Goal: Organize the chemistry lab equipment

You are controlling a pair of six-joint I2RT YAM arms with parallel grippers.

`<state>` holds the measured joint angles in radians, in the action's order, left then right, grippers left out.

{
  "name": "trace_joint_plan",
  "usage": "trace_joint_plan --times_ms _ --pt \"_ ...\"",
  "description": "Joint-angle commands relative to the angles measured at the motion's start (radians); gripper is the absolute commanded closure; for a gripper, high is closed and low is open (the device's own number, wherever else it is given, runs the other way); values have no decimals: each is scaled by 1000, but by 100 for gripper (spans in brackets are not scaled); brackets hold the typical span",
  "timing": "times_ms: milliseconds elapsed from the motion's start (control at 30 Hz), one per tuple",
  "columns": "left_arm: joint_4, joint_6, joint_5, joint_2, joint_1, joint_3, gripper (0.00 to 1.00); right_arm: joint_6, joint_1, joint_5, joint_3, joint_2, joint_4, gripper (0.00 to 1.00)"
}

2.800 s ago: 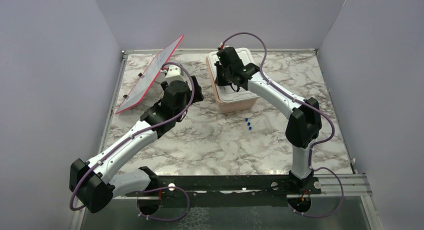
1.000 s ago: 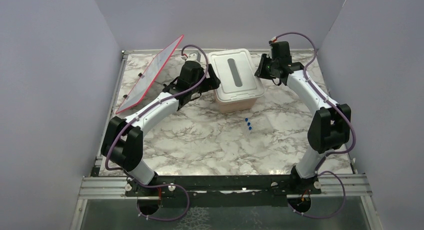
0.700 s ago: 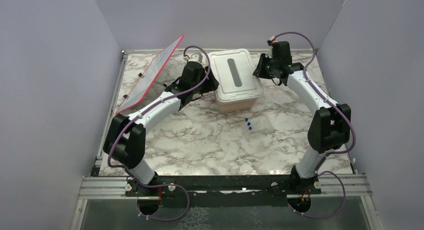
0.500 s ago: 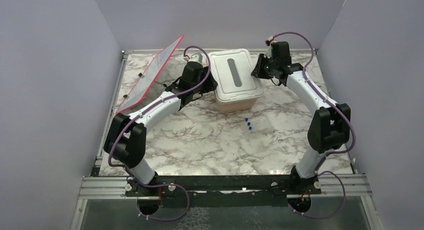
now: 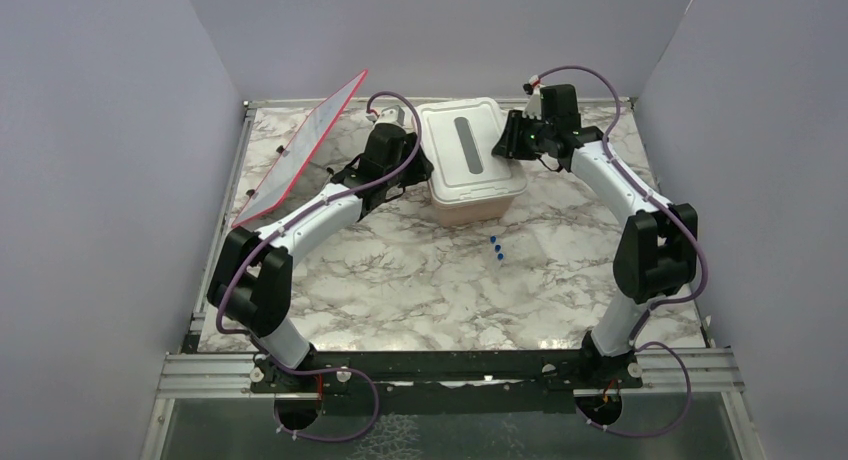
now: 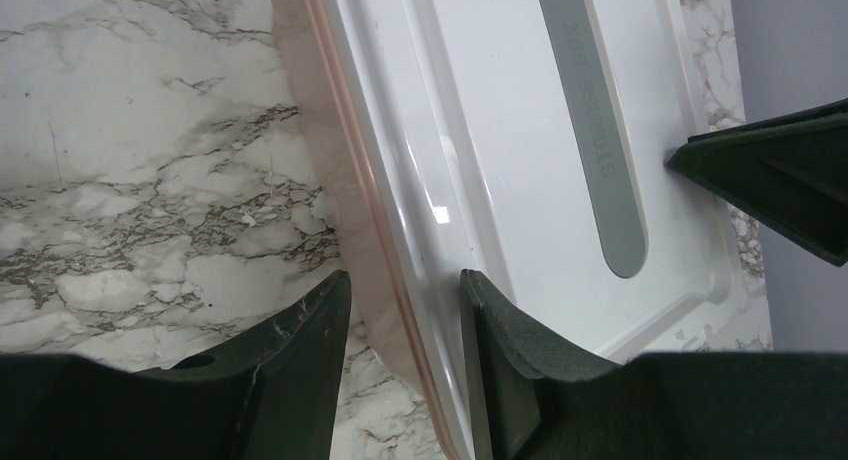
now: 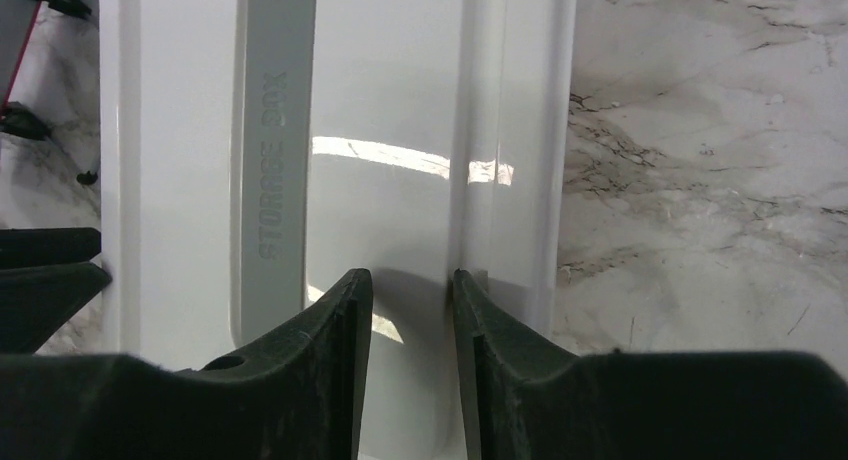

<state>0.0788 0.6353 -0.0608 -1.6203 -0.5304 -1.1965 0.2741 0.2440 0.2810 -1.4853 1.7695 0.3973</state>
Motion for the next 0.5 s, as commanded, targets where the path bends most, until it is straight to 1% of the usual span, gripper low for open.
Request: trace_joint_plan --times_ms 0,167,267,333,467 --pt "48 -11 -62 20 7 35 54 -20 5 102 -10 13 -34 60" --pt "51 -12 -64 24 7 44 54 -27 5 134 -35 30 -31 61" --pt "55 -16 -74 22 7 48 54 -33 5 127 -50 45 -23 63" --pt "57 -19 -69 19 7 48 54 -32 5 92 -58 53 -11 63" --pt "59 -27 -46 14 7 36 53 -12 6 -25 -71 77 32 65"
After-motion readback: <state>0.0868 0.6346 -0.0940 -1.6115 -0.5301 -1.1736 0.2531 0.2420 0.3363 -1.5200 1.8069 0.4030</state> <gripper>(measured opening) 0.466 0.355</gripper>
